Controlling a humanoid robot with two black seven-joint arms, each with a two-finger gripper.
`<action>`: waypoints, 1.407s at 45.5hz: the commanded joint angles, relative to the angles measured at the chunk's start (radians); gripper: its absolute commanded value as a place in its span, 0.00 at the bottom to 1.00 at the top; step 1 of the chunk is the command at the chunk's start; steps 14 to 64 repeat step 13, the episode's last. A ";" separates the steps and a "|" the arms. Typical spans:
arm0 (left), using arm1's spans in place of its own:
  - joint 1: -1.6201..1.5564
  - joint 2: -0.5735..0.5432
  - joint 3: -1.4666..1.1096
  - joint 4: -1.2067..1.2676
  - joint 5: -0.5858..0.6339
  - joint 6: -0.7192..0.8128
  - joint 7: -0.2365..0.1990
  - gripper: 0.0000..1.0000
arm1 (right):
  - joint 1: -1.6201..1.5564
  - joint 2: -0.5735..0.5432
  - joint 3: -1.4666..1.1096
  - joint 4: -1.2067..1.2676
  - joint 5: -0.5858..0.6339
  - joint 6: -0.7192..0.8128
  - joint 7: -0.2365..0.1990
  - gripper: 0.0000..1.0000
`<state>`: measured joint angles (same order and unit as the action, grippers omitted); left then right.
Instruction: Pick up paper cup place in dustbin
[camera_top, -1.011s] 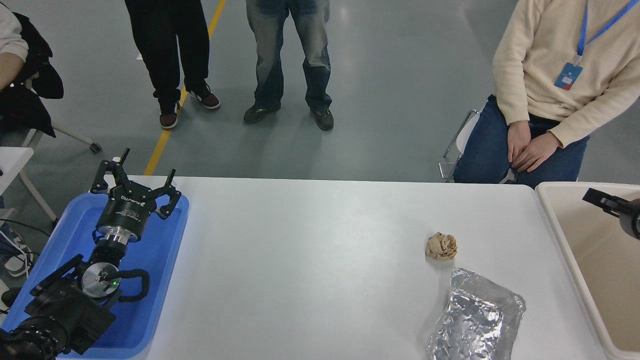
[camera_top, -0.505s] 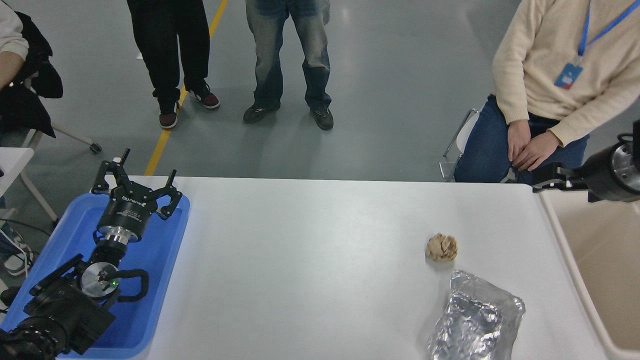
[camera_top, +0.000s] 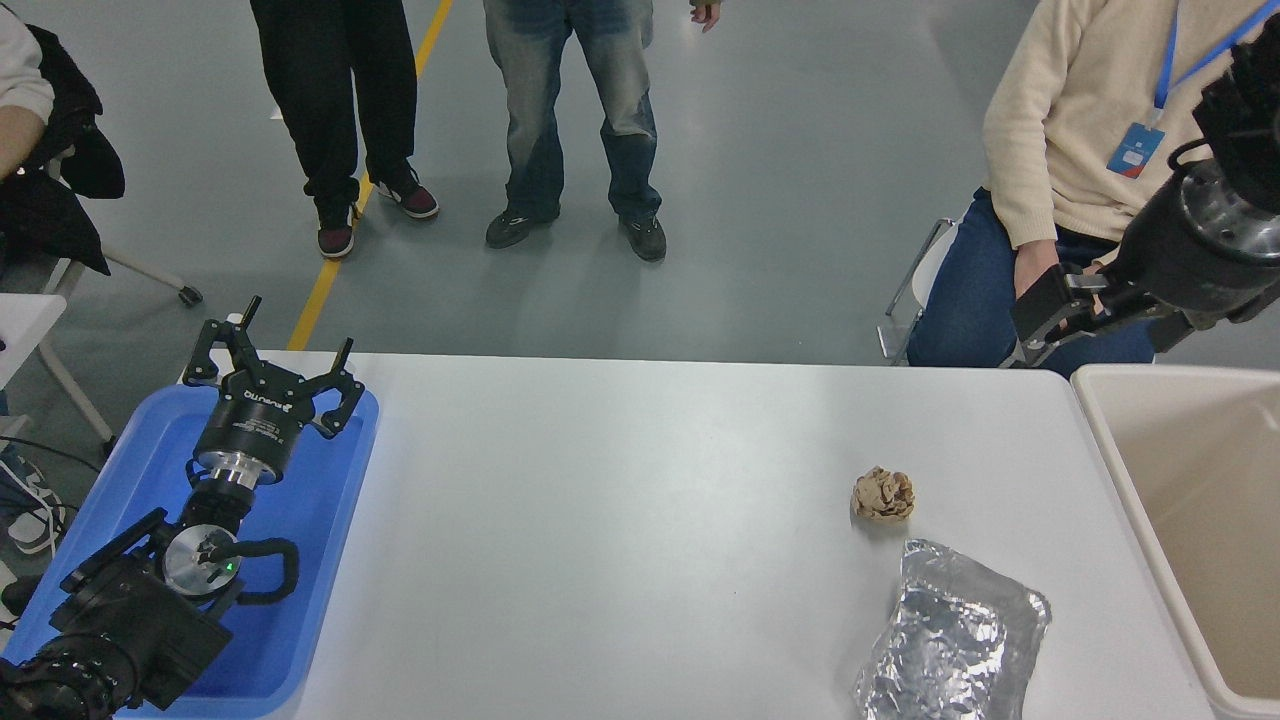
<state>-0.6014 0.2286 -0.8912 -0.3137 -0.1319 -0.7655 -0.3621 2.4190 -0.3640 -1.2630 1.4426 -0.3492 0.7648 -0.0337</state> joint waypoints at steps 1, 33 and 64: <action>0.000 0.000 0.000 -0.001 0.000 0.000 0.000 1.00 | 0.040 0.042 0.022 0.002 0.001 0.021 0.000 1.00; 0.000 0.000 0.000 0.001 0.000 0.000 0.000 1.00 | 0.054 0.037 0.007 0.001 0.001 0.021 0.000 1.00; 0.000 0.000 0.000 0.001 0.000 0.000 0.000 1.00 | 0.054 0.037 0.007 0.001 0.001 0.021 0.000 1.00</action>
